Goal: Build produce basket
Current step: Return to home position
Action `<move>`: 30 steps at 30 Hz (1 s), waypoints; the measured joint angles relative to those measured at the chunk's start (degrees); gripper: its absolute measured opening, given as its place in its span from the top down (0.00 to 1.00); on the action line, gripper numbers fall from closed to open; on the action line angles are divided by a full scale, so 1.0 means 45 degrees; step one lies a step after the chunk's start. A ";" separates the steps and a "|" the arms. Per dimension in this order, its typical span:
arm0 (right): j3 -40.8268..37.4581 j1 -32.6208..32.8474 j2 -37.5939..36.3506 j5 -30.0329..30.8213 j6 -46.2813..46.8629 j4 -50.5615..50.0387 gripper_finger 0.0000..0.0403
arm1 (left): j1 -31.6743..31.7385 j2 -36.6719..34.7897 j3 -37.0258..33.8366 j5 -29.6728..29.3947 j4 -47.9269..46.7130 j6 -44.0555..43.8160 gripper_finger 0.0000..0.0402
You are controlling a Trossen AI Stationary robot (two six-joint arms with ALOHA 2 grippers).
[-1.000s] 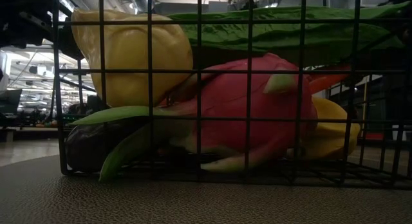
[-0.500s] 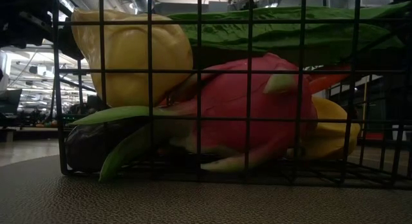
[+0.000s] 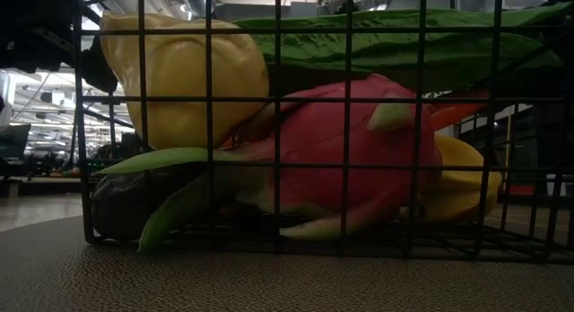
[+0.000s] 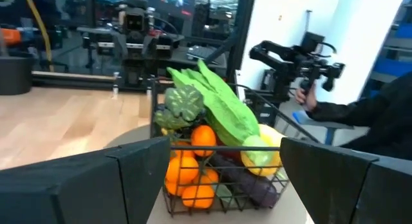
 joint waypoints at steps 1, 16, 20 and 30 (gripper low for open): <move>-0.0112 0.0000 0.0000 0.0000 -0.0081 0.0304 0.60 | 0.0000 0.0000 0.0000 -0.0149 0.0017 0.0000 0.30; -0.0376 0.0000 0.0005 -0.0033 0.0057 0.0949 0.60 | 0.0000 0.0000 0.0000 -0.0354 -0.0025 0.0016 0.30; -0.0376 0.0000 0.0005 -0.0432 0.1149 0.0930 0.60 | 0.0000 0.0000 0.0000 -0.0354 -0.0036 0.0029 0.30; -0.0376 0.0000 0.0005 -0.0427 0.1416 0.0925 0.60 | 0.0000 0.0000 0.0000 -0.0354 -0.0041 0.0029 0.30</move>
